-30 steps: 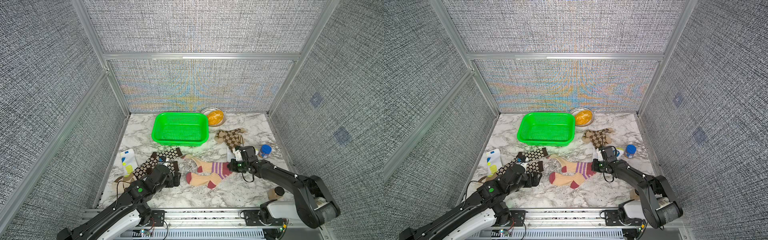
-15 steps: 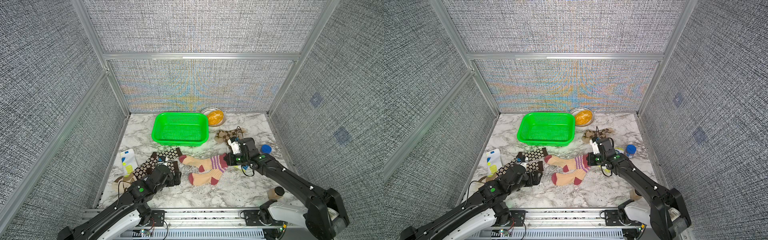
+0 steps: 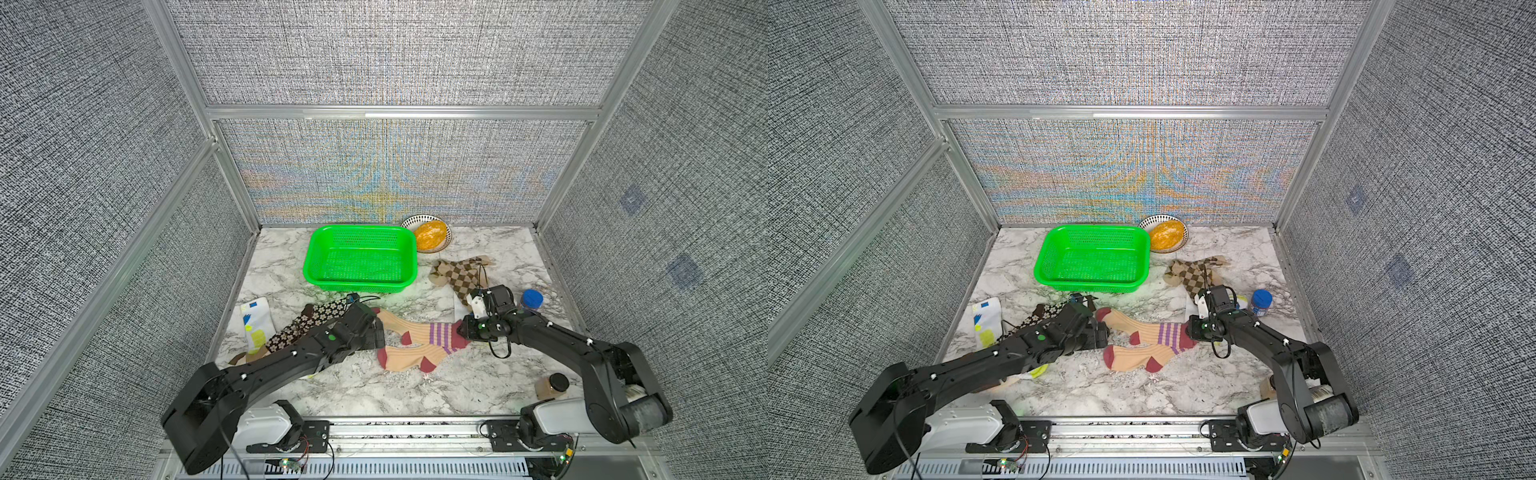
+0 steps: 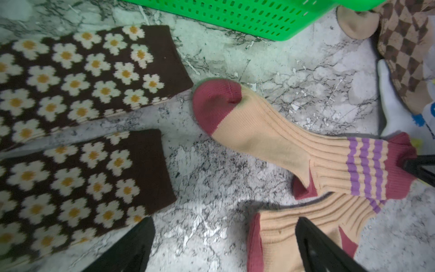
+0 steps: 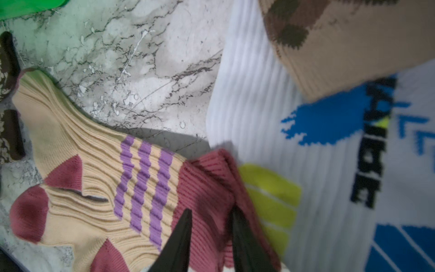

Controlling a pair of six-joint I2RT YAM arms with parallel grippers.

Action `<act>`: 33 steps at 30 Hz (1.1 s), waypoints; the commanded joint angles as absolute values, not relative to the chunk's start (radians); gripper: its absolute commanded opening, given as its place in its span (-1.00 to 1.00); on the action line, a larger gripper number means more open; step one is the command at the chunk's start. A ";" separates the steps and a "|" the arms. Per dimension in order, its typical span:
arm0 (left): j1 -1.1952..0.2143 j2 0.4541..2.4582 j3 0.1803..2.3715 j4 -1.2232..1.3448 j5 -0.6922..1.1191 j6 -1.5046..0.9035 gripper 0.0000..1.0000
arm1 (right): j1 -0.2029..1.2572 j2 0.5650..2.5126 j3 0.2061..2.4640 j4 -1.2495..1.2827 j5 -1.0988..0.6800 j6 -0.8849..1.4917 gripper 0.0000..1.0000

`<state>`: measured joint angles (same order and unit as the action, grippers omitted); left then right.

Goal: Place the socks together as a pair
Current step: Flatten out the sock.

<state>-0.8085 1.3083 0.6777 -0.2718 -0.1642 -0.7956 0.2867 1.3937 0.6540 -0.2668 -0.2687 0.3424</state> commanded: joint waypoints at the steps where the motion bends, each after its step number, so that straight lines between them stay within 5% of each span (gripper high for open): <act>1: -0.805 1.387 0.713 -0.231 -0.219 -0.819 0.86 | 0.282 1.380 0.655 -0.245 -0.273 0.343 -0.24; 18: -0.790 1.735 0.874 -0.182 -0.381 -0.879 0.34 | 0.282 1.340 0.611 -0.219 -0.318 0.348 -0.16; 22: -0.790 1.764 0.897 -0.178 -0.394 -0.882 0.05 | 0.282 1.331 0.603 -0.219 -0.320 0.347 -0.15; 29: -0.791 1.782 0.908 -0.170 -0.370 -0.851 -0.76 | 0.275 1.323 0.598 -0.213 -0.319 0.359 -0.14; 33: -0.797 1.754 0.907 -0.173 -0.360 -0.829 -0.89 | 0.273 1.324 0.606 -0.222 -0.323 0.364 -0.13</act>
<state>-0.7918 1.7699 0.9062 -0.1589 -0.3748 -0.8577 0.2737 1.3235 0.6006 -0.2230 -0.3180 0.3573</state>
